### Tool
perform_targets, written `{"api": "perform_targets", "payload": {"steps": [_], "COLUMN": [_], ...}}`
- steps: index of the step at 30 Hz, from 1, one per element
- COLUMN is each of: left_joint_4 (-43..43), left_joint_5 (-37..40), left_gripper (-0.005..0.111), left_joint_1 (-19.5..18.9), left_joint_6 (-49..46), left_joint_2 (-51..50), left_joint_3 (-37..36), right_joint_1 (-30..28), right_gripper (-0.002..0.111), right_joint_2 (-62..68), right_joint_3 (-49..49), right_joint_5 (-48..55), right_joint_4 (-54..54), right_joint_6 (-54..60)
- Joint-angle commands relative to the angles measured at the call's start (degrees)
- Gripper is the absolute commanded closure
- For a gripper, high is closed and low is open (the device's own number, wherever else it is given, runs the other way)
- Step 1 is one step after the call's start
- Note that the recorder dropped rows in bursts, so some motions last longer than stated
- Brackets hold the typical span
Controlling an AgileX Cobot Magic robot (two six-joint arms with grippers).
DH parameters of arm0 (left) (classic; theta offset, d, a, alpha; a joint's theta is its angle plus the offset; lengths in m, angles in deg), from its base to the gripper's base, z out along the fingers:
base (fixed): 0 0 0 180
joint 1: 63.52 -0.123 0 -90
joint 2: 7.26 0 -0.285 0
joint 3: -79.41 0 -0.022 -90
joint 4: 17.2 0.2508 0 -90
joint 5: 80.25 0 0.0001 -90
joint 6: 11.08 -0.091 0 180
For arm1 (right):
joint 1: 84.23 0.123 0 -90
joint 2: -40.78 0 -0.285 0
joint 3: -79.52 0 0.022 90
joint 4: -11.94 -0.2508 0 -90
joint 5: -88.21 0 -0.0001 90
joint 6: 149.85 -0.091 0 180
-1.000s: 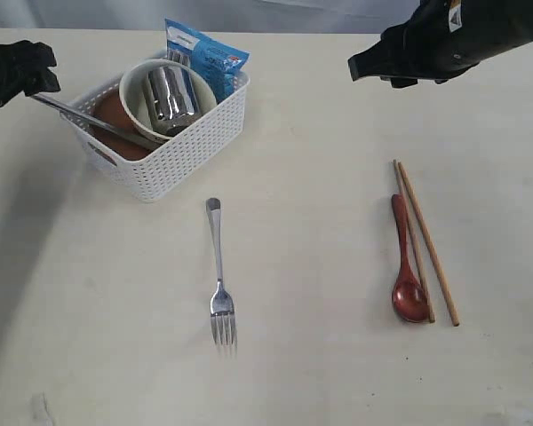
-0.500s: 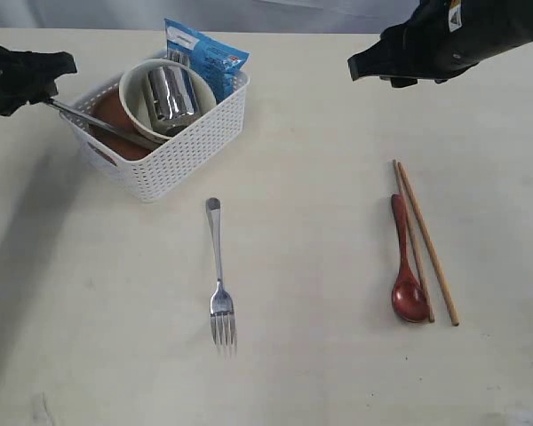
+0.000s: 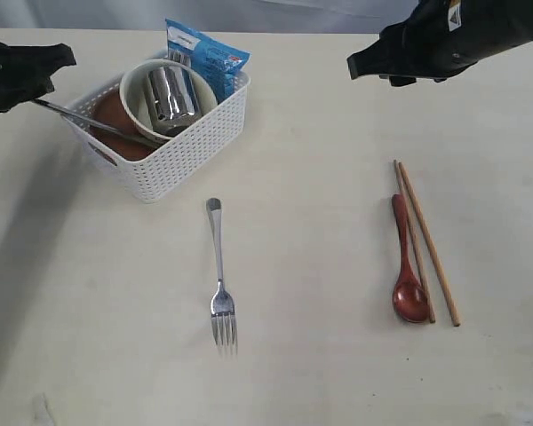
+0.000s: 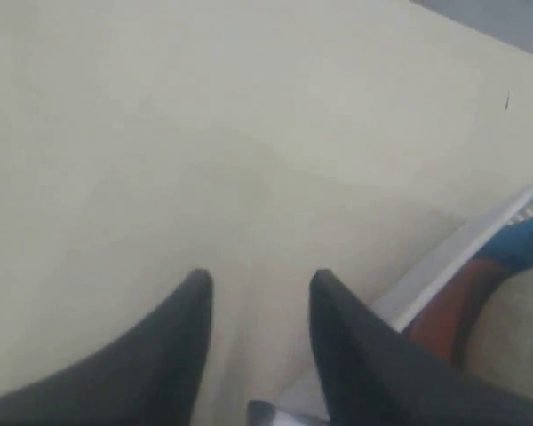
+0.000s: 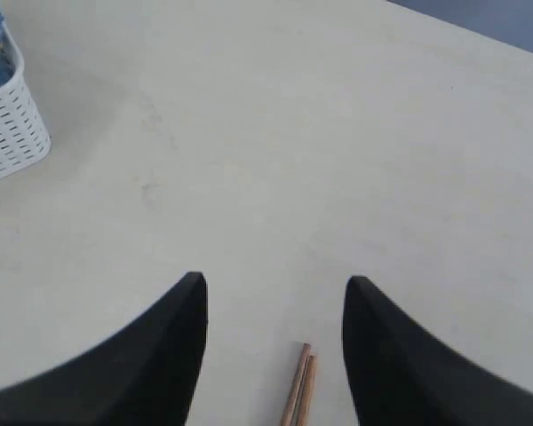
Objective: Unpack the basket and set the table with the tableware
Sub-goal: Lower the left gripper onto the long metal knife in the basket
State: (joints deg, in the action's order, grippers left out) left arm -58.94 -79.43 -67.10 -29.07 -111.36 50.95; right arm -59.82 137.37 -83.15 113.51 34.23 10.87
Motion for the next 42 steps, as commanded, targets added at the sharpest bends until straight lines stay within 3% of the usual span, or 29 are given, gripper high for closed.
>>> {"api": "perform_targets", "payload": {"steps": [1,7,18,31,42], "left_joint_4": [-3.2,-5.1,-9.1,-11.6,-25.4], "left_joint_5": [2.2,4.6,-13.3,-14.2,-16.6], "left_gripper": [0.047,0.046,0.046,0.046,0.046], "left_joint_1": [0.3,1.0,11.2,11.2,11.2], "left_joint_6": [0.4,0.4,0.4,0.4,1.2], "left_joint_2": [2.3,5.6,5.7,5.6,5.6], "left_joint_3": [0.4,-1.5,-7.6,-7.6,-7.7], "right_joint_1": [-0.3,-0.3,-0.3,-0.2,-0.2], "right_gripper": [0.062,0.062,0.062,0.062,0.062], "right_joint_2": [-0.4,-0.4,-0.4,-0.4,-0.4], "right_joint_3": [0.0,0.0,0.0,0.0,0.0], "right_joint_5": [-1.0,-1.0,-0.1,0.3,0.3], "right_joint_4": [0.2,0.2,-0.4,-1.4,-1.4], "right_joint_6": [0.5,0.5,0.5,0.5,0.5]}}
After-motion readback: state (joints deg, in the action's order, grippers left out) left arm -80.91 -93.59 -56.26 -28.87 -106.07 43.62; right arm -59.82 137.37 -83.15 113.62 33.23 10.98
